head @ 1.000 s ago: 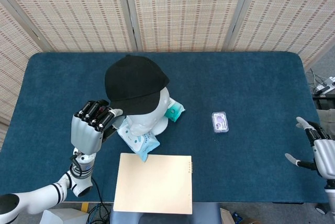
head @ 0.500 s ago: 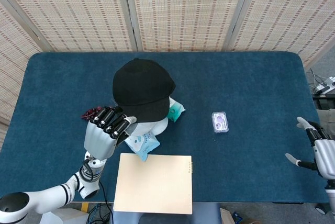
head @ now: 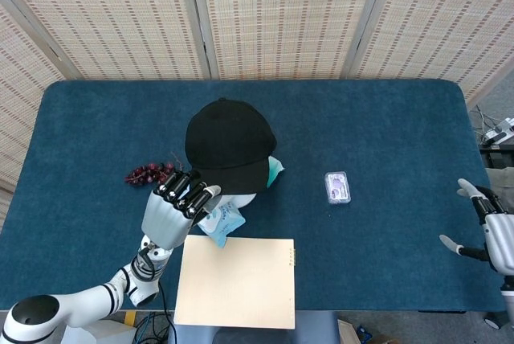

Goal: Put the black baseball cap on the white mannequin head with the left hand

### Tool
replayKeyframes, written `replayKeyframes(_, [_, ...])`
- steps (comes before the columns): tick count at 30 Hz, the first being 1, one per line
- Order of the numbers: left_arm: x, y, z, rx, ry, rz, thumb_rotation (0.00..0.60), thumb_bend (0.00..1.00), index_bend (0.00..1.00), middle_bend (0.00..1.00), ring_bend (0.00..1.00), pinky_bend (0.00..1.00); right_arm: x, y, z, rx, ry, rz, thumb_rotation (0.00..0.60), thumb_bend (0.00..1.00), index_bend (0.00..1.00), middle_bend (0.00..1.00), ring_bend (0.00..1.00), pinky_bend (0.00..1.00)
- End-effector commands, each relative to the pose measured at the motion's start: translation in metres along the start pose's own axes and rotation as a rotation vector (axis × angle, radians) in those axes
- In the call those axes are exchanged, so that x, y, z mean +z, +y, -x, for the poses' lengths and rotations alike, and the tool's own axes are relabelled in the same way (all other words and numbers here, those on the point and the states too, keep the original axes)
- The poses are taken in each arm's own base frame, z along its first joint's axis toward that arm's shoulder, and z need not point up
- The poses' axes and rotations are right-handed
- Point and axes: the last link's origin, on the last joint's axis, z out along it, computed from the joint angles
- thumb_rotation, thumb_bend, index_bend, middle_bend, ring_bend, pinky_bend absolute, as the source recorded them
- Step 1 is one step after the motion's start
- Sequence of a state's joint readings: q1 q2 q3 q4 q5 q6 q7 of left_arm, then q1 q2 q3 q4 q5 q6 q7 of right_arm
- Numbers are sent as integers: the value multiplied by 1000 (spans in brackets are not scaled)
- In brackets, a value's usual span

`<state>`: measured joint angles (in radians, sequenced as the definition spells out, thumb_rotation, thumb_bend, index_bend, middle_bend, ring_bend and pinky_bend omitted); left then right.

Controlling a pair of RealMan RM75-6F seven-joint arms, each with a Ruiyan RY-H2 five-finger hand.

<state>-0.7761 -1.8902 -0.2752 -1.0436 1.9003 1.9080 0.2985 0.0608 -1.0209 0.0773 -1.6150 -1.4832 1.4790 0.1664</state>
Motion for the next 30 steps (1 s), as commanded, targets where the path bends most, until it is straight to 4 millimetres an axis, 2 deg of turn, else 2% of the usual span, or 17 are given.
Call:
replayKeyframes(1, [-4, 1, 2, -3, -11, 2, 600, 394, 824, 841, 511, 638, 0, 0, 0, 0, 0, 1, 600, 30, 82, 265, 145, 499])
replayKeyframes(19, [-31, 10, 2, -8, -51, 26, 600, 394, 824, 841, 511, 638, 2, 2, -1, 6, -1, 12, 600, 30, 82, 265, 145, 499])
replayKeyframes(30, [-47, 5, 7, 4, -98, -7, 600, 394, 822, 840, 511, 638, 2, 2, 0, 3, -5, 12, 600, 29, 81, 265, 145, 499])
